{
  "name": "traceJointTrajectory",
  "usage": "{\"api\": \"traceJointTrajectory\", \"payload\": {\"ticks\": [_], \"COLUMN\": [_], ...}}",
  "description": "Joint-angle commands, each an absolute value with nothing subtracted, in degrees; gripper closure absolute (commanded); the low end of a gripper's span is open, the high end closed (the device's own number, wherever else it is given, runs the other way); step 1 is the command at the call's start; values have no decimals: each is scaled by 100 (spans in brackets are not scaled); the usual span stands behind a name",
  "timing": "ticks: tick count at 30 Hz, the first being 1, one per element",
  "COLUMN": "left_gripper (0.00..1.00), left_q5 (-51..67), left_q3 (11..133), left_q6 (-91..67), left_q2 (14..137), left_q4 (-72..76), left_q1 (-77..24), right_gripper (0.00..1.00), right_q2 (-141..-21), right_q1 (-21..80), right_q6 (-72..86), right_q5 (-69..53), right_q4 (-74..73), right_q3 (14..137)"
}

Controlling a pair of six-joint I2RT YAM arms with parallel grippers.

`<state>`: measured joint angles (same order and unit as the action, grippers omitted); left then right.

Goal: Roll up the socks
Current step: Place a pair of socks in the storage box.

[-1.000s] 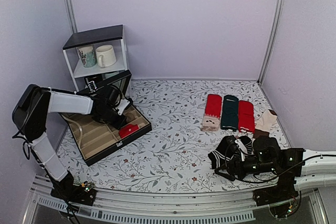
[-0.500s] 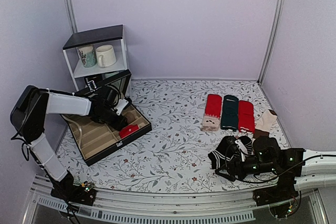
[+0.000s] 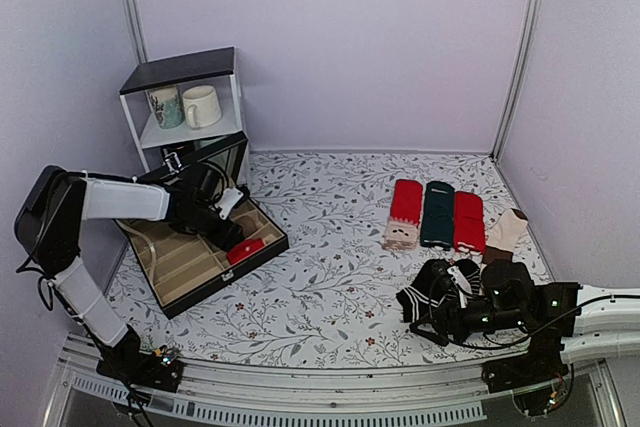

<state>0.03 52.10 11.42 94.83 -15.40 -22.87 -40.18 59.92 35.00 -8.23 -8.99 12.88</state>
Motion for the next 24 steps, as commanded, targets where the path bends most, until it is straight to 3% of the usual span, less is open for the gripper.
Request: {"api": "traceJointTrajectory", "payload": {"ticks": [1,20,22,24], "left_gripper": [31,33,36,49], "left_q5": [26,382,429,477], "left_q3": [5366,6021,6023,5998], "left_q6": [1324,1594,1603,1606], "left_q2": [9358,9325,9321,9310], "left_q4": [-2060,-2588,-2602,-2606], "left_q1": [-2250,-2199,-2192,-2181], "right_gripper": [34,34,34,34], "right_q2": [-4034,-4217,-4232,-4225], "right_q1": [5946,5941,5934,5935], "right_q6": [3533,3441,3437,3443], "right_q5": [-791,-811,-815,-816], "right_q4": [-904,-901,-899,-903], "right_q3": [1353,1481,1485,1485]}}
